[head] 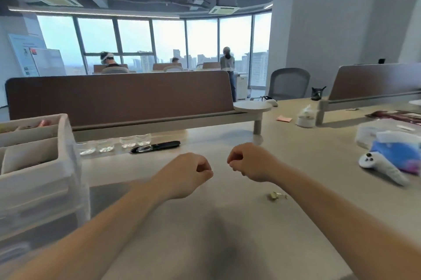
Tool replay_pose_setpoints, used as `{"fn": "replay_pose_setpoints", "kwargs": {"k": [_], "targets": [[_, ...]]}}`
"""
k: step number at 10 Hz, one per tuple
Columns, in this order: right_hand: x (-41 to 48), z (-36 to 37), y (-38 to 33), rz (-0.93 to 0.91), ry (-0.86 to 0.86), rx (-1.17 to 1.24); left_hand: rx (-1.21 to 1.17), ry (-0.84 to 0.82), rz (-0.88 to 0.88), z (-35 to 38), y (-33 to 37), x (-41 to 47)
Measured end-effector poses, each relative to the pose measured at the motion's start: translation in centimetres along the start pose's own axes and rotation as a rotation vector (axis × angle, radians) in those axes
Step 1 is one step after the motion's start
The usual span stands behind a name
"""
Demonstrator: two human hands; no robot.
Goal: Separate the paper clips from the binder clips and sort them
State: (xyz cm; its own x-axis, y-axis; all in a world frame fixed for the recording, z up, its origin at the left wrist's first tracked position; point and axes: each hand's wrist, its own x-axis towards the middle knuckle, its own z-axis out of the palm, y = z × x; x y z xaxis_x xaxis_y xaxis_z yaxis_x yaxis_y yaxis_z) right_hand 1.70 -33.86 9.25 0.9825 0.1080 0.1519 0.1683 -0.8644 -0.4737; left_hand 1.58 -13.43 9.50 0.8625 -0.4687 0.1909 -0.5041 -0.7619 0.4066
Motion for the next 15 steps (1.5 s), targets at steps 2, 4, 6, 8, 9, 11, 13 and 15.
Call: {"fn": "replay_pose_setpoints", "kwargs": {"k": [2,4,6,8,9,11,13,15], "targets": [[-2.0,-0.8,6.8,0.145,-0.003,-0.041,-0.049,-0.094,0.018,5.1,2.2,3.1],[-3.5,-0.3,11.2,0.235,-0.18,-0.234,-0.039,-0.135,0.071,8.5,4.5,5.0],[-2.9,1.6,12.5,0.229,-0.172,-0.289,-0.035,-0.165,0.054,10.1,3.7,6.1],[-0.9,3.1,11.2,0.154,-0.106,-0.237,-0.008,-0.115,-0.02,9.5,0.0,7.0],[0.7,4.0,9.8,0.131,-0.074,-0.162,0.028,-0.089,-0.07,9.0,-2.3,7.4],[4.1,6.2,7.3,0.084,-0.089,-0.102,0.19,-0.062,-0.122,8.5,-7.0,8.5],[6.4,8.3,5.9,0.021,-0.057,-0.091,0.21,-0.153,-0.081,8.9,-9.1,9.8],[7.1,9.1,5.0,0.018,-0.07,-0.073,0.17,-0.108,-0.042,9.3,-9.4,10.5]]}}
